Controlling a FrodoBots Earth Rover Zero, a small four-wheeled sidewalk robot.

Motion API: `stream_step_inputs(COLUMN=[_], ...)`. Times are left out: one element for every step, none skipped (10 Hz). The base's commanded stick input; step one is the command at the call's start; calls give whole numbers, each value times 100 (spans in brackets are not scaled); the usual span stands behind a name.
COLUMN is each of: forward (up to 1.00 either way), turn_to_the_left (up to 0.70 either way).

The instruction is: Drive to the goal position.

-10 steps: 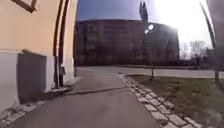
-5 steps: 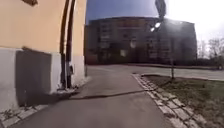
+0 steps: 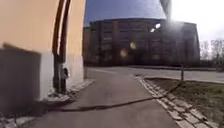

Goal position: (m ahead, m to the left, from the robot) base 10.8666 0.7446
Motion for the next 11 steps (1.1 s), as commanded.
stream_step_inputs(forward=[85,85,85,85,85,85,85,85,85,85,85], turn_to_the_left=[0,0,0,0,0,0,0,0,0,0,0])
